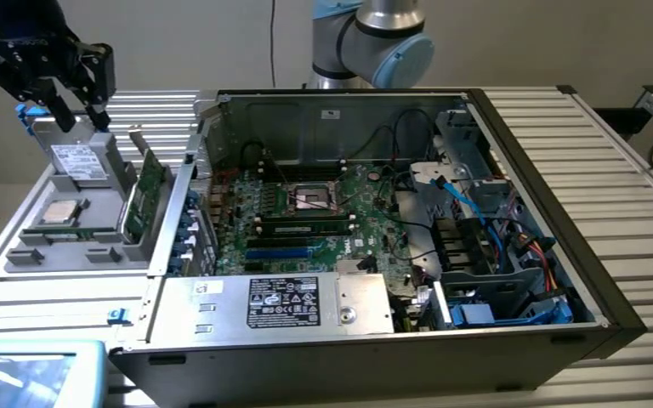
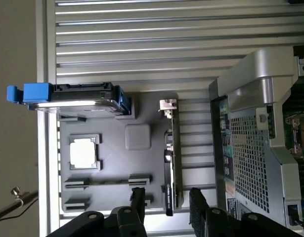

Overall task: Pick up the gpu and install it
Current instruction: 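Pick up the gpu and move the gpu toward the slot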

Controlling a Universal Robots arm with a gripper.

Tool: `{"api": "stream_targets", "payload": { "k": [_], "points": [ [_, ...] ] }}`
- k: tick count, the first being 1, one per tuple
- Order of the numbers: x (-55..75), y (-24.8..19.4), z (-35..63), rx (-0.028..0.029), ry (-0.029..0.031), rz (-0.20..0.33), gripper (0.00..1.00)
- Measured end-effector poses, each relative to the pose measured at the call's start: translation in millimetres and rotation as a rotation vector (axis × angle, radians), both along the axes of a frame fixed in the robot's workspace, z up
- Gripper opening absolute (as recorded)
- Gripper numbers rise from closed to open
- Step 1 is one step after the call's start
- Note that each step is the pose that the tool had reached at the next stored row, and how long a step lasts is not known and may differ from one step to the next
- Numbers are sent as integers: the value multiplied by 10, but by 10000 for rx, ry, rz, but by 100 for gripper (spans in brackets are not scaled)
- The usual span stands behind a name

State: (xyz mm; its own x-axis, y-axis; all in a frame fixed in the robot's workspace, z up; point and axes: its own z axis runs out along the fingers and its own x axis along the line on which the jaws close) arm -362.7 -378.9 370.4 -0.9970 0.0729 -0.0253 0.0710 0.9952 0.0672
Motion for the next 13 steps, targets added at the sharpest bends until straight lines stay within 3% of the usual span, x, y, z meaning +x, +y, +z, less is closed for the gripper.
{"api": "stream_targets", "payload": {
  "k": [3, 5, 13],
  "points": [
    [-1, 0, -34, 166, 0, -60, 49],
    [-1, 1, -65, 215, -3, -96, 49],
    [-10, -4, -211, 219, -6, -245, 49]
  ]
}}
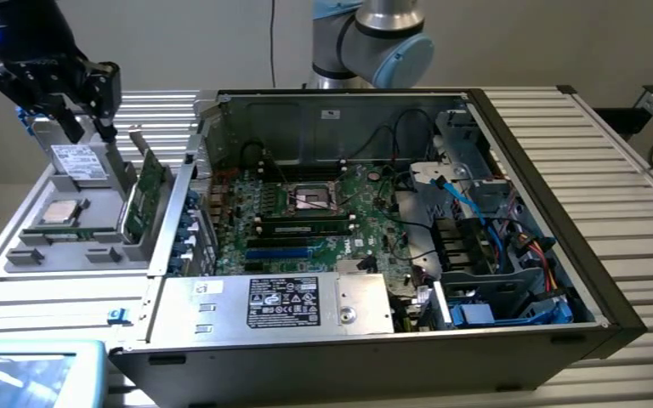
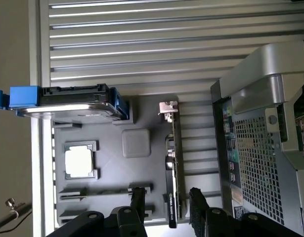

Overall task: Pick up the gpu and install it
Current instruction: 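Pick up the gpu and move the gpu toward the slot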

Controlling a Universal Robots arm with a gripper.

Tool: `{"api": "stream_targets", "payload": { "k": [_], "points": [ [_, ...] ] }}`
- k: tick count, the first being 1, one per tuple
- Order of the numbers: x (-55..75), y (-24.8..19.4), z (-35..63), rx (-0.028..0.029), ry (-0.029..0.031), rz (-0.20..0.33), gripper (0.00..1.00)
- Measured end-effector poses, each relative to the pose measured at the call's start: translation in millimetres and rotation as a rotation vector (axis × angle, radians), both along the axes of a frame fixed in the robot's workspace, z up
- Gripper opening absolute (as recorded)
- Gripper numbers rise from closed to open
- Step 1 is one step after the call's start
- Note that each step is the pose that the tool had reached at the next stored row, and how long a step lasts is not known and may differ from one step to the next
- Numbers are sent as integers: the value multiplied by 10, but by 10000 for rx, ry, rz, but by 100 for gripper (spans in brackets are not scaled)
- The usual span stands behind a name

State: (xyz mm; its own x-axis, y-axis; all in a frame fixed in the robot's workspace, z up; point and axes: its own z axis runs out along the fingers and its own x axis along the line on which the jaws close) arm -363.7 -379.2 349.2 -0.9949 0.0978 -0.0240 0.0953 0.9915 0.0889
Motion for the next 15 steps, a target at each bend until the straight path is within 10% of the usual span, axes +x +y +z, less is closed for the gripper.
{"api": "stream_targets", "payload": {
  "k": [4, 8, 13, 15],
  "points": [
    [-10, -1, -73, -1, -6, -103, 49],
    [-15, 0, -115, -27, -138, -269, 49],
    [-28, 0, -141, -377, -273, -325, 49],
    [-32, 4, -162, -430, -306, -335, 49]
  ]
}}
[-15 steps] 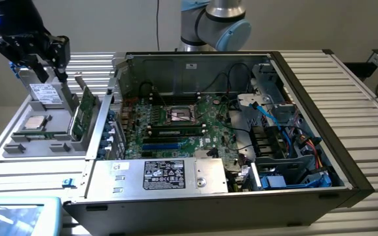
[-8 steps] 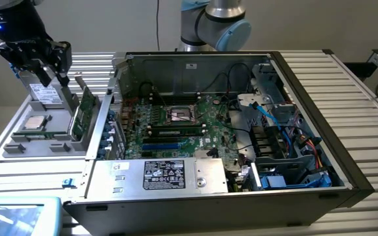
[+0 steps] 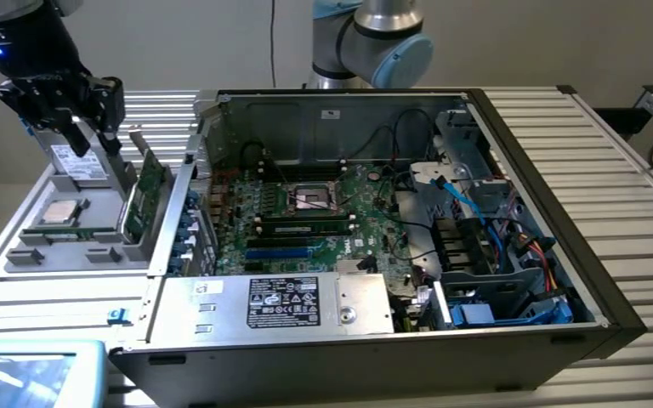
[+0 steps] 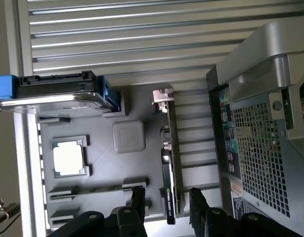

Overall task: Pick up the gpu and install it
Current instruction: 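Pick up the gpu and move the gpu toward the slot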

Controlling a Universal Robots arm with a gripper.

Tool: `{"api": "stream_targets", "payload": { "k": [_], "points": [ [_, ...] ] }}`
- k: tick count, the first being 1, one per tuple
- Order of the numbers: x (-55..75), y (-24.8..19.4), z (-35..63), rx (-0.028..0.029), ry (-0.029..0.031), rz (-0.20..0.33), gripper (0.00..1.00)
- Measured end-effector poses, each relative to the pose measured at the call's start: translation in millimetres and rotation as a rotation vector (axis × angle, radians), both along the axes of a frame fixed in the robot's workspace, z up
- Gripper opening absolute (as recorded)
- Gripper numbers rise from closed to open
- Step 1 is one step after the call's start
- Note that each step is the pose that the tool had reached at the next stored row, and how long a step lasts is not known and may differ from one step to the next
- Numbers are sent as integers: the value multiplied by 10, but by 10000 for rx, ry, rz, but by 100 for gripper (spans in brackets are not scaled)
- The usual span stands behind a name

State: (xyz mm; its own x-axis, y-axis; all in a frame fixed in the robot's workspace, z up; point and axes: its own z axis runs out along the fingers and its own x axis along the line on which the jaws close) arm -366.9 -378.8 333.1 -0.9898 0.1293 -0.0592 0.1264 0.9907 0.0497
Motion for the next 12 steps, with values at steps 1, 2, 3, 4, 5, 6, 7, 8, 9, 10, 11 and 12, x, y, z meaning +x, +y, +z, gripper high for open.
{"api": "stream_targets", "payload": {
  "k": [1, 2, 3, 4, 5, 6, 7, 8, 9, 10, 11, 12],
  "points": [
    [-3, 6, -14, -1, -7, -8, 49],
    [-7, 12, -32, -2, -10, -17, 49],
    [-13, 17, -51, -2, -13, -29, 49],
    [-19, 23, -69, -2, -13, -42, 49],
    [-25, 28, -86, -3, -14, -55, 49],
    [-30, 32, -104, -3, -15, -69, 49],
    [-34, 36, -123, -3, -18, -87, 49],
    [-37, 38, -141, -2, -20, -104, 49],
    [-40, 41, -160, -2, -23, -120, 49],
    [-43, 43, -177, -3, -24, -134, 49],
    [-45, 44, -195, -3, -24, -142, 49],
    [-46, 44, -213, -3, -26, -149, 49]
  ]
}}
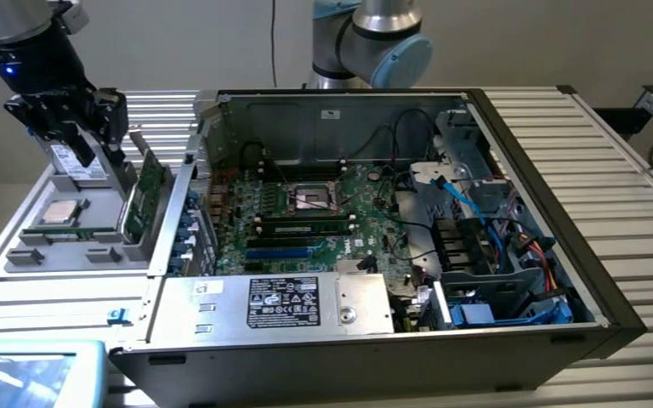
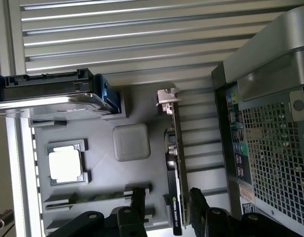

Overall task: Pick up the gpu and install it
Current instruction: 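Pick up the gpu and move the gpu toward the slot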

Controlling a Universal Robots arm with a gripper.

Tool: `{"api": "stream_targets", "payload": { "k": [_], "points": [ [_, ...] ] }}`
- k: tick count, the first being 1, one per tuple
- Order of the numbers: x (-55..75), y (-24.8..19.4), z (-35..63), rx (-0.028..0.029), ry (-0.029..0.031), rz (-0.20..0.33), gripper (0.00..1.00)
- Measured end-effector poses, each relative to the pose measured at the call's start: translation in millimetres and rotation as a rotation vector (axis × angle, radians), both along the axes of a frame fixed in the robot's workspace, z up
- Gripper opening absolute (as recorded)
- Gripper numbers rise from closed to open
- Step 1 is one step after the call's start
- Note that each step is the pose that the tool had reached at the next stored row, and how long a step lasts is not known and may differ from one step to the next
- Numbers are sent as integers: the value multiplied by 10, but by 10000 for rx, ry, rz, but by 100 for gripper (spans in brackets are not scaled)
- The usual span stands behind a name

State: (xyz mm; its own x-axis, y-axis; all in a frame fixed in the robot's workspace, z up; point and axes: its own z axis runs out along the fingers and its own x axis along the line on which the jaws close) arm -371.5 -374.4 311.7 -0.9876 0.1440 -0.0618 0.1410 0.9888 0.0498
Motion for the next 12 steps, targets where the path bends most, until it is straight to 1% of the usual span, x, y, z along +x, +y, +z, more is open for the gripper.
{"api": "stream_targets", "payload": {
  "k": [6, 12],
  "points": [
    [-3, 1, -109, 0, -29, -56, 49],
    [-1, 1, -198, 0, -115, -82, 49]
  ]
}}
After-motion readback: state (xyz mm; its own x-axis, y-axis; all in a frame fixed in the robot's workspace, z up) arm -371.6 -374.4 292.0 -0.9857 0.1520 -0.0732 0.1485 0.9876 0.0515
